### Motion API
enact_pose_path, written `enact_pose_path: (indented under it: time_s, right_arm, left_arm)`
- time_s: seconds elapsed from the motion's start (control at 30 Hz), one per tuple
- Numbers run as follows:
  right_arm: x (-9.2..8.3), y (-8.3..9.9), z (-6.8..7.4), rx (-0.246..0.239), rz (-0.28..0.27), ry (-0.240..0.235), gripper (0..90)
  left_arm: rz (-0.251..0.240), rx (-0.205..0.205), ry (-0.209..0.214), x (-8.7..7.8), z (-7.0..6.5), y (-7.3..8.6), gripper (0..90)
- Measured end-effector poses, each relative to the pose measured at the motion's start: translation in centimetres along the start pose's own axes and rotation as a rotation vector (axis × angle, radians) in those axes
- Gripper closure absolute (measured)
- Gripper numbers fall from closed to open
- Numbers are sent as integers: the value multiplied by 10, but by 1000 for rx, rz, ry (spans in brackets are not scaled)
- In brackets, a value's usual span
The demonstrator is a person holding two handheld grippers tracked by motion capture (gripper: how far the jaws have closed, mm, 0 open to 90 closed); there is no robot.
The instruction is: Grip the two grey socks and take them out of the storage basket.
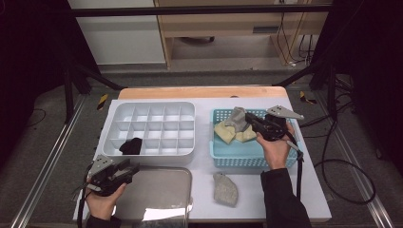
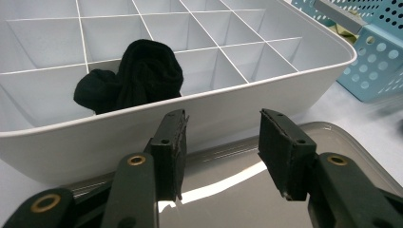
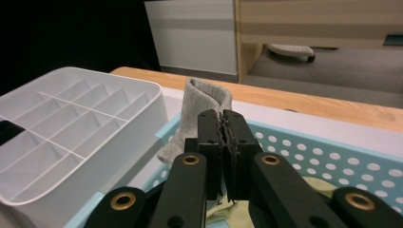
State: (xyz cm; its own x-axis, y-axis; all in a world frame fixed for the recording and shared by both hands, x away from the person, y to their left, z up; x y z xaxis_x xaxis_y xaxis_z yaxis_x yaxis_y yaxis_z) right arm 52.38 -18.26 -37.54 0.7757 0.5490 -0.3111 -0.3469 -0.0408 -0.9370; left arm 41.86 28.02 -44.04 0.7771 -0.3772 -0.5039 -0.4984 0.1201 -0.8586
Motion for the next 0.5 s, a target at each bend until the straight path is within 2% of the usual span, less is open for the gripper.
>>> enact_pose_path:
  time_s: [0.3, 0.5]
  right_arm:
    - [-26, 1, 15, -18, -41, -60, 871]
    - [-43, 5, 24, -34, -47, -107, 872]
  left_arm:
    - [2, 4, 2, 0, -1, 0, 515]
    - [1, 4, 3, 0, -2, 0, 515]
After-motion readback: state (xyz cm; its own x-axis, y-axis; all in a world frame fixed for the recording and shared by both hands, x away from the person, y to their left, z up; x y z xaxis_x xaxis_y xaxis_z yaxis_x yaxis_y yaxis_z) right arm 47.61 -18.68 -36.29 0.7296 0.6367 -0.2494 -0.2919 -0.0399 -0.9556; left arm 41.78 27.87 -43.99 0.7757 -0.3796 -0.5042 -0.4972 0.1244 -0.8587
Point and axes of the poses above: each handheld gripper's, and its own axes: x roughly forward along the jaws, y roughly out of its underside, z roughly to its left, the point moved 2 cm from there along x, roughly forward along the jaws, and after that the axes turned 4 degrees about -y, right-handed, at the moved point
